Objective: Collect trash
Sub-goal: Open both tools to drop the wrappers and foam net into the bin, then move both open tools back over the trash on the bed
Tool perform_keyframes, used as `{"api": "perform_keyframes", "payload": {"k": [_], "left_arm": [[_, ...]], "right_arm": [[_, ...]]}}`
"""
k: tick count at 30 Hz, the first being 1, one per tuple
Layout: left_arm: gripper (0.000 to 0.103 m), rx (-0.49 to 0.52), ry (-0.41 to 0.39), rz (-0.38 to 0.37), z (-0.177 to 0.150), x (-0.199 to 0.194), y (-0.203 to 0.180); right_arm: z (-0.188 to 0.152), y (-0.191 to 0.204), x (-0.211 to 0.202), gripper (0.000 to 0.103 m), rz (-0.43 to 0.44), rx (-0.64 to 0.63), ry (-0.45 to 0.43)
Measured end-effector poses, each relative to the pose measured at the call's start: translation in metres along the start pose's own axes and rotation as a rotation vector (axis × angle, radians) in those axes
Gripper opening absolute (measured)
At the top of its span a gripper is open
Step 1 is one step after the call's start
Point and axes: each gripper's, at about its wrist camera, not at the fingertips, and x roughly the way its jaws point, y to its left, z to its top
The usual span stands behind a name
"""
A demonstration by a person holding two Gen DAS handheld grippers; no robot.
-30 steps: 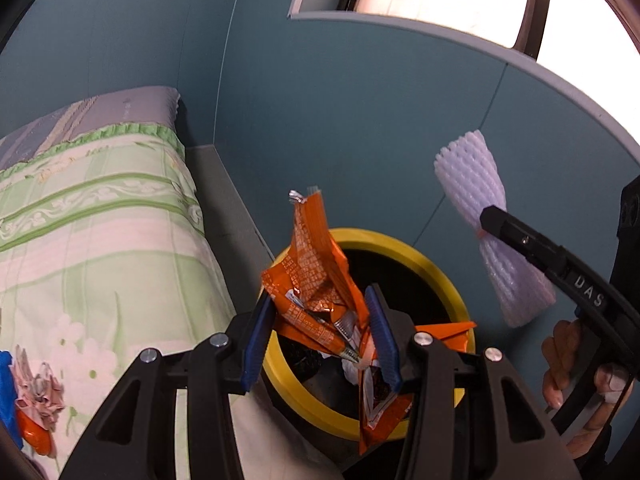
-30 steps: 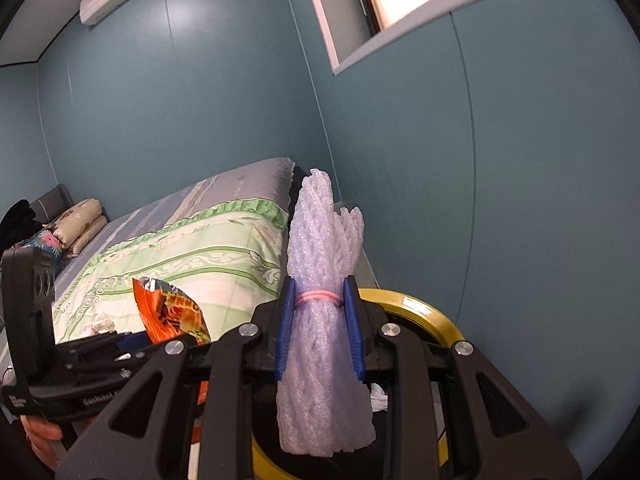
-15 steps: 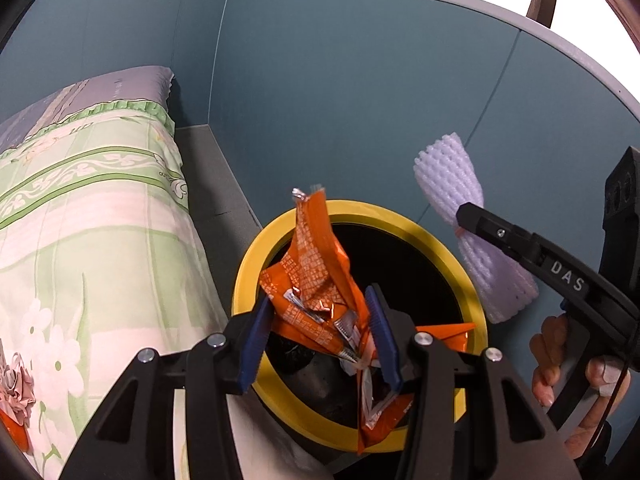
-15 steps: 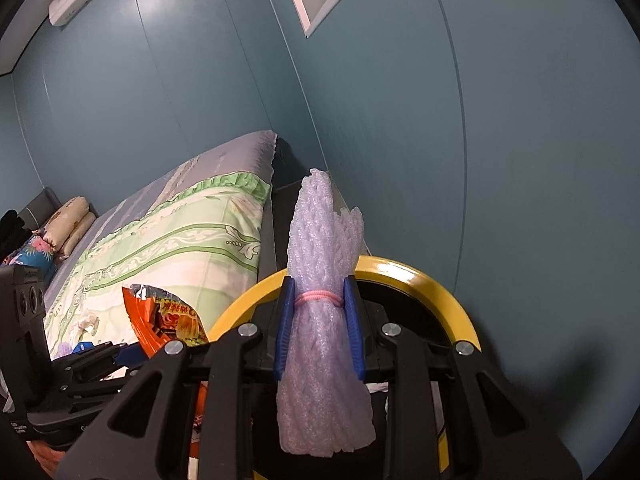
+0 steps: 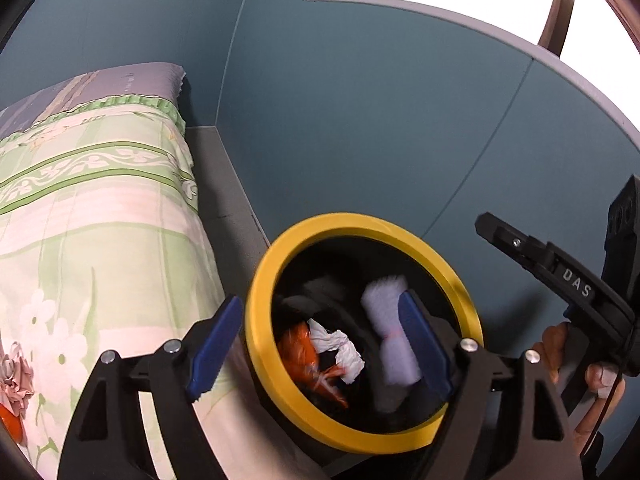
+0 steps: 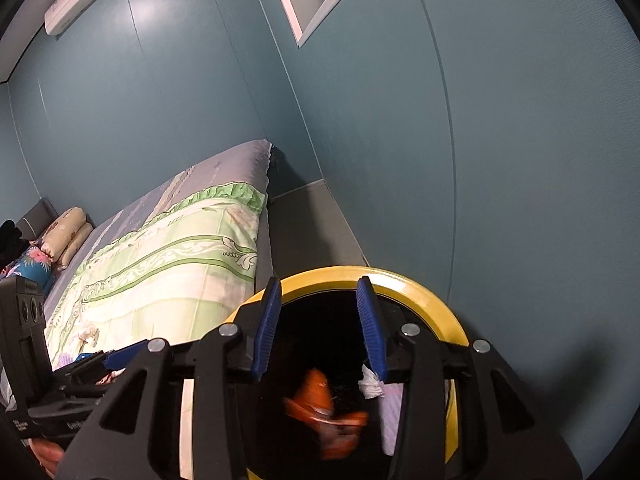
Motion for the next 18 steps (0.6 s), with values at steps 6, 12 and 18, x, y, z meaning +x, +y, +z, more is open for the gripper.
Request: {"api": "perform_keyframes", "payload": {"k": [6,12,18], "left_arm": [[0.077,-0.020,-0.042,0.017,0.006,-0.027,0.015],[0.081,-0.035,-0.109,0.055,0.011,-0.067,0.037],[0.088,-0.055,-0.204,0.121,0.017,-0.119,0.063]], "right_arm": [[0.004,0.009,-0.011,0.037,0.008,-0.010,-0.016],[0.009,0.029,-0.027,0.046,0.043,-0.042,-0.046],[0.012,0.065,-0.040,0.049,0.092,-0.102,-0.067]]}}
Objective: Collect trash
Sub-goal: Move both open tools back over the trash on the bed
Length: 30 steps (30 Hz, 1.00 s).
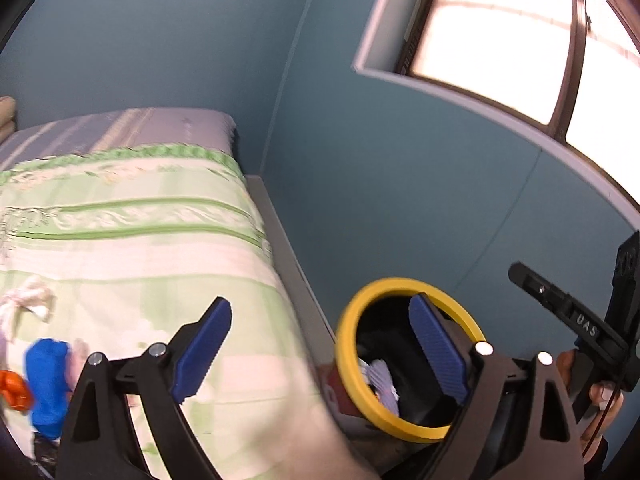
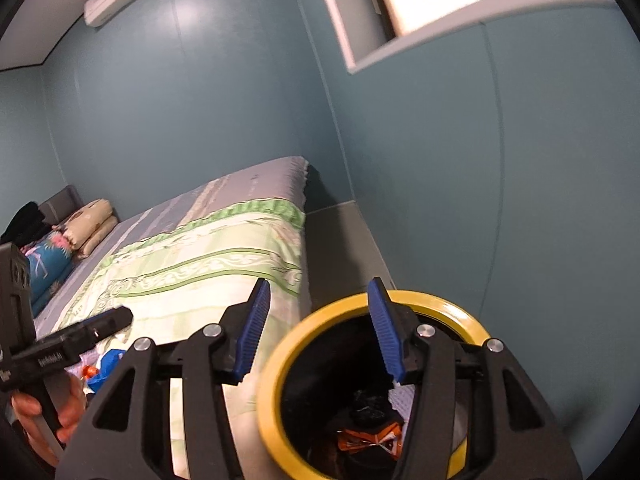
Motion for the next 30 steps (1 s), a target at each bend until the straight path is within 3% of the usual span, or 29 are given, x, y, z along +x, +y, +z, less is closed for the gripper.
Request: {"api": "perform_keyframes", "payload": {"k": [16,30], "left_arm": [[0.095,-0.029,-0.164,0.236,0.020,-0.131,0.085],[0.095,-0.133,-0.202,0.387,-0.009,-0.207,0.153]], "right_arm": [[0.008,0.127,-0.016,0.063,0.194,-0.173,-0.031],[-0.013,0.203,-0.018,0.070,0.314,-0.293,-0.008]]}}
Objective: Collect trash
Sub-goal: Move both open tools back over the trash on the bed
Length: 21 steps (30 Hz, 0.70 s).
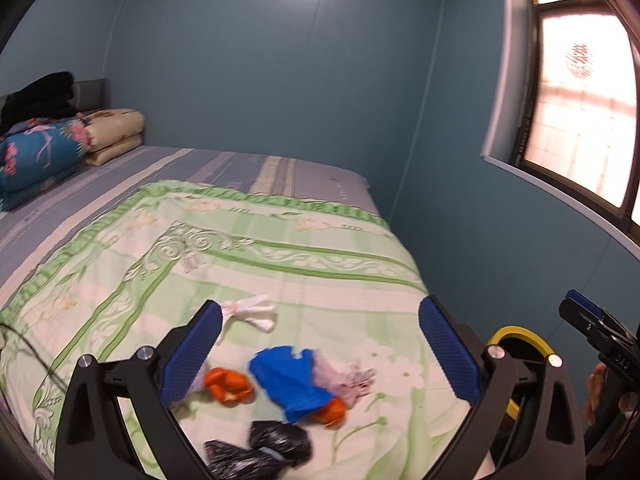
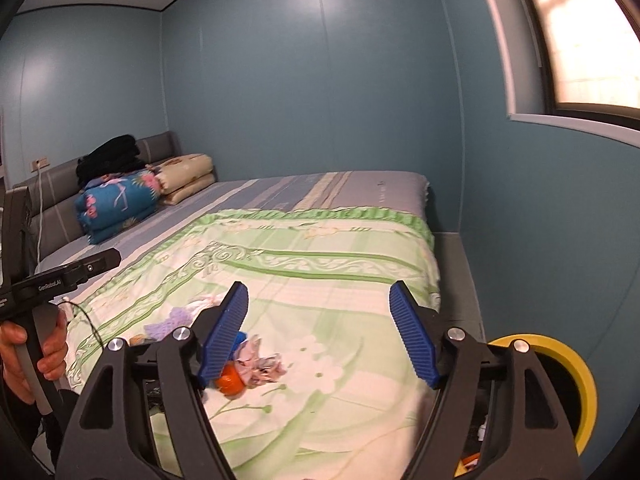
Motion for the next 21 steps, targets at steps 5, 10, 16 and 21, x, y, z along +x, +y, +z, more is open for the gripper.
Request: {"api": "perform_keyframes", "payload": {"k": [5,10,16,21], "left_arm": [[0.095,-0.030,0.016,0.050,-0.012,-0.005,0.029],[0.095,-0.057,0.040,0.086,-0.026,-0.005,0.057],[0.095,-0.098,0.074,0.128,-0.045,0.001,0.090],[0.095,-0.138,0.113,0.156,-0.059,0.010,0.118]], "right_arm": [[-0.008,0.022,0.015,0.071,0.044,-0.028,0.038],[-0.019,0.051,0.026,0.071,0.084,-0.075,0.068],[-0.031,0.081,0.040,0.071,0.143,-0.121,0.111],[-0.046,0.109,0.053,0.071,0.196,-0.170,0.152]]}}
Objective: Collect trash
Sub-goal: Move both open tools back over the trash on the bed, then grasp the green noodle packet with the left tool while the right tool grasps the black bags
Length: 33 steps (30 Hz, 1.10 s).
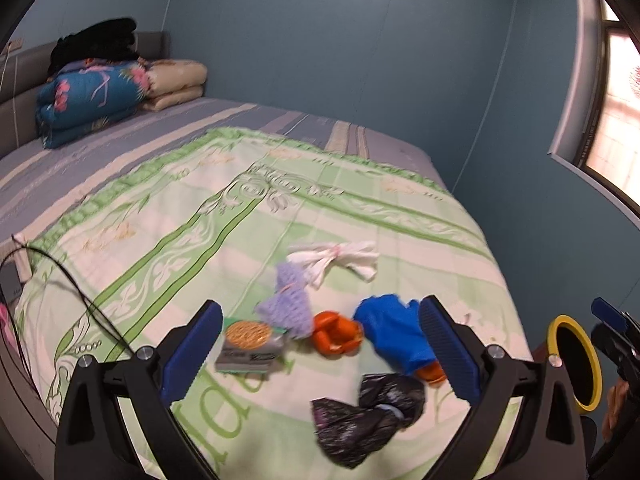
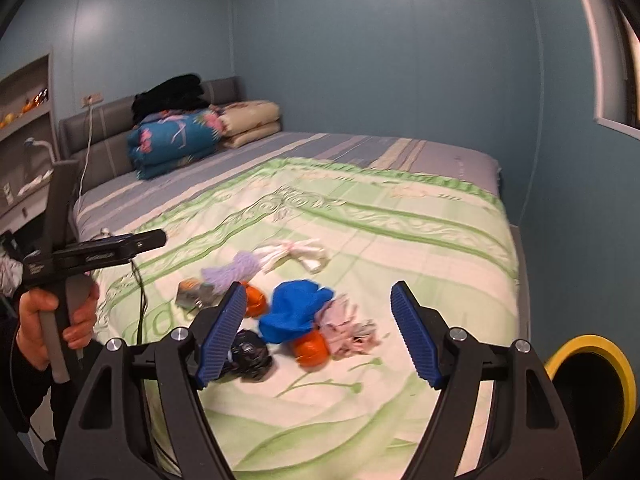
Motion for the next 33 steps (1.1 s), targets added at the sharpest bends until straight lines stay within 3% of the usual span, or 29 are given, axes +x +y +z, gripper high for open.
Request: {"api": "perform_keyframes", "payload": {"k": [15,24,33], "left_arm": [[0.095,-0.031,0.115,0.070,-0.025,0.047,0.047],[0.095,-0.052,0.189,0.070,-0.033,0.075,0.064],[0.095,0.043,0.262,0.081,-0.038,0.101,0.049]], "right_arm": [[-0.042,0.059,0.086,0.071,0.164,-0.090,0.204],[-0.056,0.063,0.125,0.070,0.198,-0.071,0.286],[-0.071,0.063,0.157,0.070,0.213,-0.067,0.359]]}}
